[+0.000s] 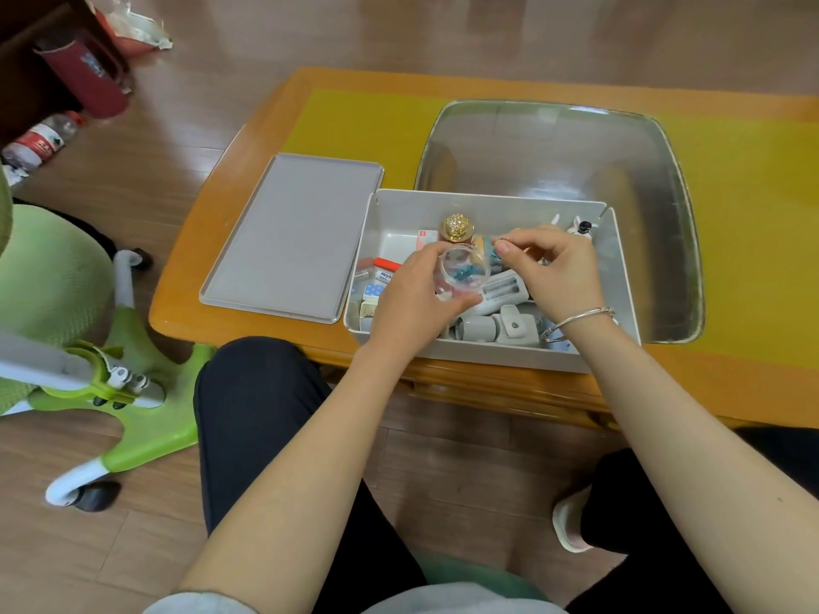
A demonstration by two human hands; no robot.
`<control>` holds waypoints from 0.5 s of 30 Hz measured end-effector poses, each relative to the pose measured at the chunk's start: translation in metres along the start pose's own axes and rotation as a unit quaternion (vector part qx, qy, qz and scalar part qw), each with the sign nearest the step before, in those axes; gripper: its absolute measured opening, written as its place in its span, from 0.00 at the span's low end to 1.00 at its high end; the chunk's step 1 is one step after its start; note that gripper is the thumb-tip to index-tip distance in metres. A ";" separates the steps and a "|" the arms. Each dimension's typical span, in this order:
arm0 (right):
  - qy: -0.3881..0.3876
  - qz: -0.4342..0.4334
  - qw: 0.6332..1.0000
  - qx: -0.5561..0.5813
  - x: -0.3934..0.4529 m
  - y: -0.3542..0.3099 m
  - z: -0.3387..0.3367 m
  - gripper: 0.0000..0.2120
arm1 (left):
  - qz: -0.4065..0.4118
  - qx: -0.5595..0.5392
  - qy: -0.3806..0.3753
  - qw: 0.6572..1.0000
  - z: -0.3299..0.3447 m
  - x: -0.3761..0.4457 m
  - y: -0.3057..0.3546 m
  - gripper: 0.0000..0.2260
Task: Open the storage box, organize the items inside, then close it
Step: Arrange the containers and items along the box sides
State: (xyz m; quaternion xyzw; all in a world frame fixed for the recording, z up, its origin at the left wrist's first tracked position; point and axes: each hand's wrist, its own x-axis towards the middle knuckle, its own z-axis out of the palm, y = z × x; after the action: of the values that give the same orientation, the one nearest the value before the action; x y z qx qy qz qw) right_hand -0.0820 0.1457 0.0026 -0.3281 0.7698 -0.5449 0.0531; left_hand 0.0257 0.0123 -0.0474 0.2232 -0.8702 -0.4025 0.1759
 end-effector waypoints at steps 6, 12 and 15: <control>-0.021 0.036 0.999 0.030 -0.002 -0.001 0.004 0.07 | 0.058 0.034 0.023 0.997 0.000 -0.002 -0.001 0.31; -0.044 0.056 0.997 0.018 0.001 -0.005 0.011 0.05 | 0.046 0.042 0.000 0.998 -0.001 -0.006 0.005 0.27; -0.027 0.070 0.997 0.030 0.003 -0.007 0.010 0.03 | 0.026 0.036 0.005 0.999 0.000 -0.005 0.003 0.27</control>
State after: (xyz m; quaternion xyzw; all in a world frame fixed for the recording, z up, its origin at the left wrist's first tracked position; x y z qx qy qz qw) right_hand -0.0768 0.1340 0.0055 -0.2865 0.7723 -0.5539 0.1215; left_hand 0.0292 0.0169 -0.0456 0.2085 -0.8887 -0.3653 0.1827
